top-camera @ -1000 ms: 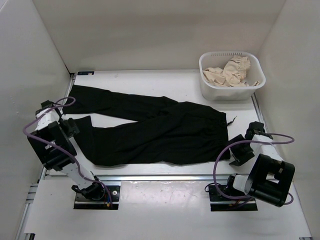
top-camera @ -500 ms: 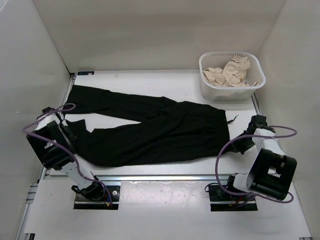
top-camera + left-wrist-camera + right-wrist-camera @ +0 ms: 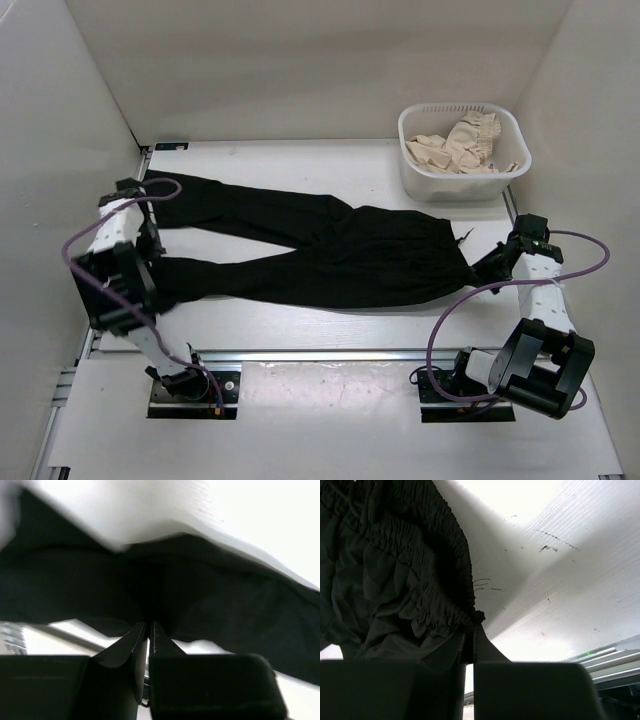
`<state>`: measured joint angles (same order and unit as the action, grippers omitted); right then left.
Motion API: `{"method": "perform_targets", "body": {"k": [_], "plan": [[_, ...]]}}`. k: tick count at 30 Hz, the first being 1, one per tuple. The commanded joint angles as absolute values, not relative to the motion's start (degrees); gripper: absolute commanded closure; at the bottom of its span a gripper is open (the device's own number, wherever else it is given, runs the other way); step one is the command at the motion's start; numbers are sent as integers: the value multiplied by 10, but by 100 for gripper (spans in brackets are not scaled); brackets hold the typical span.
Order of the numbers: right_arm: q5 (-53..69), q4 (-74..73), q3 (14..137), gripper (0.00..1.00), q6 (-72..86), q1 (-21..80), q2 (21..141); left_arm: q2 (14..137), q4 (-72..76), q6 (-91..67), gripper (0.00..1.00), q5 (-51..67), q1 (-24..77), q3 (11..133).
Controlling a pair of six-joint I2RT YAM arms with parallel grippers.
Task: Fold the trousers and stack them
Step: Flatten the trousers out
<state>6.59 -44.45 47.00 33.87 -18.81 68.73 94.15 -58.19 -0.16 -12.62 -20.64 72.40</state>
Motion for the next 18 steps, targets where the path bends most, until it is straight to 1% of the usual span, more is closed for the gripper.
{"method": "perform_targets", "body": {"k": [1,2,4,5,7,9,10,11,13,14,17,18], "plan": [[67,-447,468,100,328,-192,688,1019,-605,0,80,-138,-199,731],[60,-460,475,100,322,-192,688,1025,-605,0,80,-138,-199,738],[32,-471,482,100,316,-192,681,1020,-605,0,61,-138,-204,744],[24,-478,487,100,311,-197,673,1013,-605,0,53,-138,-204,744],[10,-485,492,100,305,-197,665,983,-605,0,43,-138,-222,744],[4,-491,506,100,305,-197,665,954,-605,0,36,-123,-263,737],[4,-491,506,100,305,-197,665,915,-605,0,32,-116,-281,737],[4,-491,506,100,305,-197,665,893,-605,0,18,-102,-319,725],[-3,-497,520,100,305,-202,665,827,-599,0,13,-82,-359,706],[-10,-497,520,100,305,-202,665,807,-590,0,13,-76,-392,689],[-18,-502,535,100,300,-207,671,774,-554,0,12,-76,-423,577],[-25,-502,541,100,300,-213,677,773,-539,0,12,-91,-438,523]]}}
